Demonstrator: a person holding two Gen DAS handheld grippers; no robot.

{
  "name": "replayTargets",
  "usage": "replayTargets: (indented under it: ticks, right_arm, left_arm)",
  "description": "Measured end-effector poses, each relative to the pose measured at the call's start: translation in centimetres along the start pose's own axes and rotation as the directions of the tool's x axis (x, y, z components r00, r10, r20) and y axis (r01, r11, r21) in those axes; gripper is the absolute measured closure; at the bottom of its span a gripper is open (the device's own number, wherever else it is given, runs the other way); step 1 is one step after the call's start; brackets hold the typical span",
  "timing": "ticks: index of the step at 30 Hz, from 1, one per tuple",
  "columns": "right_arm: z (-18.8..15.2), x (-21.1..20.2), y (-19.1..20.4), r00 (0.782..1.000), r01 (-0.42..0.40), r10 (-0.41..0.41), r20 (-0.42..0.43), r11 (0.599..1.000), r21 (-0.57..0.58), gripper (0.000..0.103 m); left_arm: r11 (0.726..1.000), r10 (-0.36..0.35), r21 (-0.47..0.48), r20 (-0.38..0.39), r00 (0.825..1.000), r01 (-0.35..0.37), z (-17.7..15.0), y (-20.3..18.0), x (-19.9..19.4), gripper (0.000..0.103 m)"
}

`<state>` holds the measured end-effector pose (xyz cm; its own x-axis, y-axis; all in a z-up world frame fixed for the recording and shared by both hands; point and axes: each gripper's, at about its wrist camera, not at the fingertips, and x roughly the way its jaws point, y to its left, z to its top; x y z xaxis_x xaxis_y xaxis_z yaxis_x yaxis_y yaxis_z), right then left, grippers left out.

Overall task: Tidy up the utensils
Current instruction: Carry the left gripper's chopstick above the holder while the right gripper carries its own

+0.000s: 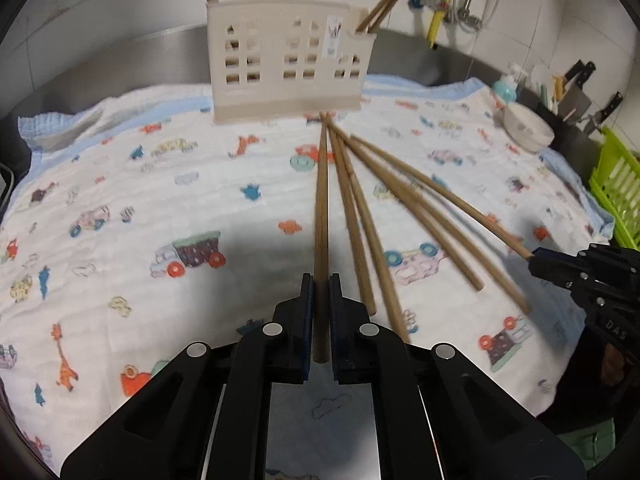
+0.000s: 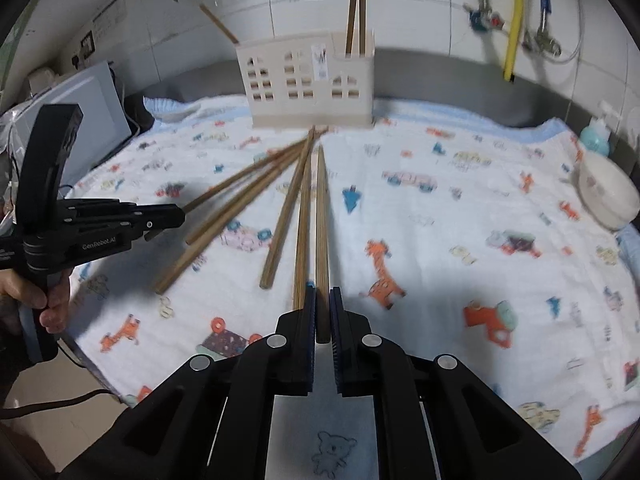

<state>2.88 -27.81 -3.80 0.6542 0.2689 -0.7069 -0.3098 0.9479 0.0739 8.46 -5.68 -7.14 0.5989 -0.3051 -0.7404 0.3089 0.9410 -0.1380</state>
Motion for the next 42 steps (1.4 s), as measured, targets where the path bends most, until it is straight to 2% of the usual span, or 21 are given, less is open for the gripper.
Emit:
replayTargets:
  ticks: [8, 17, 25, 31, 38, 42]
  right_arm:
    - [3.7, -5.2, -0.4, 0.99, -0.02, 0.02, 0.138, 1.0, -0.003, 0.096]
    - [8.9, -7.6, 0.0, 0.977, -0.035, 0.047, 0.207, 0.997, -0.063, 0.096]
    - [13.9, -8.6, 0.1, 0.968, -0.055, 0.078, 0.24, 0.993, -0.103, 0.096]
    - [17.5, -9.3, -0.2, 0.962, -0.077, 0.104, 0.251, 0.99, -0.117, 0.096]
    - [21.9, -11.0, -0.8, 0.956, -0.05, 0.088, 0.279, 0.989, -0.14, 0.096]
    - [24.2, -11.1, -0.9, 0.961, -0.033, 0.075, 0.266, 0.987, -0.159, 0.096]
  left_arm:
    - [1.0, -0.005, 0.018, 0.116, 0.993, 0.003, 2.1, -0.3, -3.9, 0.097]
    - [1.0, -0.013, 0.019, 0.208, 0.978, 0.009, 4.9, -0.2, -6.1, 0.097]
    - [0.999, -0.031, 0.033, 0.279, 0.96, 0.022, 7.8, -0.1, -7.2, 0.097]
    - [0.998, -0.04, 0.055, 0.302, 0.953, 0.024, 9.9, -0.4, -7.2, 0.098]
    - [0.996, -0.049, 0.082, 0.318, 0.947, 0.024, 12.7, -0.4, -8.2, 0.098]
    - [0.994, -0.058, 0.105, 0.325, 0.944, 0.024, 14.3, -0.5, -8.8, 0.098]
